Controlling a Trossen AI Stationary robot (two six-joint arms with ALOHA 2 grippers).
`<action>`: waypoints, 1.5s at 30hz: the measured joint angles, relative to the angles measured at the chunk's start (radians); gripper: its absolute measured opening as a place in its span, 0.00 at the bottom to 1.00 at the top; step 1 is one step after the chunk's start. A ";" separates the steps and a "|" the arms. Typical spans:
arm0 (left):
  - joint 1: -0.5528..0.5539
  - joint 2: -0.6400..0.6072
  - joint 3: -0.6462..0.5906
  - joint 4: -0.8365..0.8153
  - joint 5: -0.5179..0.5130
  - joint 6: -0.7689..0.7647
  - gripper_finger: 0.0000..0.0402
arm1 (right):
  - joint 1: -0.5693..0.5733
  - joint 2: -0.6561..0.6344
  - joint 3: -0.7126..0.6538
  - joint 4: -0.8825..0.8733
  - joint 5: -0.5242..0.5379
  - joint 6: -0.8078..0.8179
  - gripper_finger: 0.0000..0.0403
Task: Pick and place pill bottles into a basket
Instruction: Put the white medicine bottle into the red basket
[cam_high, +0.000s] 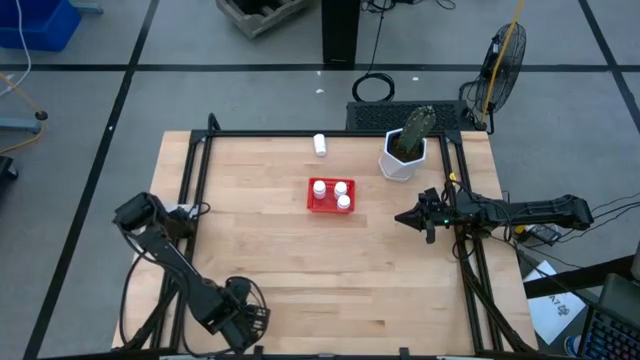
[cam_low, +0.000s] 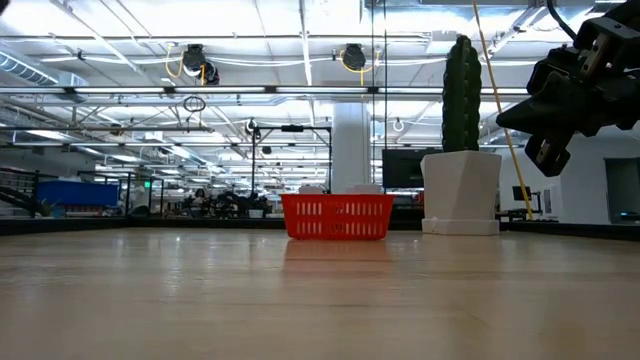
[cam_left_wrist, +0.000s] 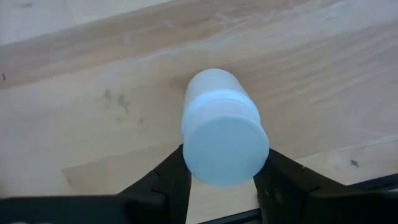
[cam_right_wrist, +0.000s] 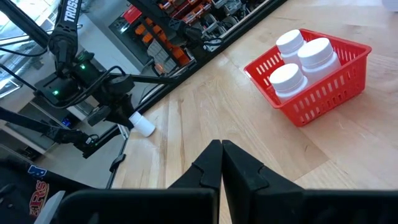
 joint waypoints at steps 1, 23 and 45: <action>0.006 0.000 0.000 0.000 0.001 0.015 0.39 | 0.000 0.000 0.000 0.000 0.000 0.000 0.01; 0.154 0.000 -0.001 0.003 -0.009 0.246 0.58 | 0.000 0.000 0.000 0.000 0.000 0.000 0.01; 0.219 -0.001 0.001 0.031 -0.034 0.366 0.40 | 0.000 0.000 0.000 0.000 0.000 0.000 0.01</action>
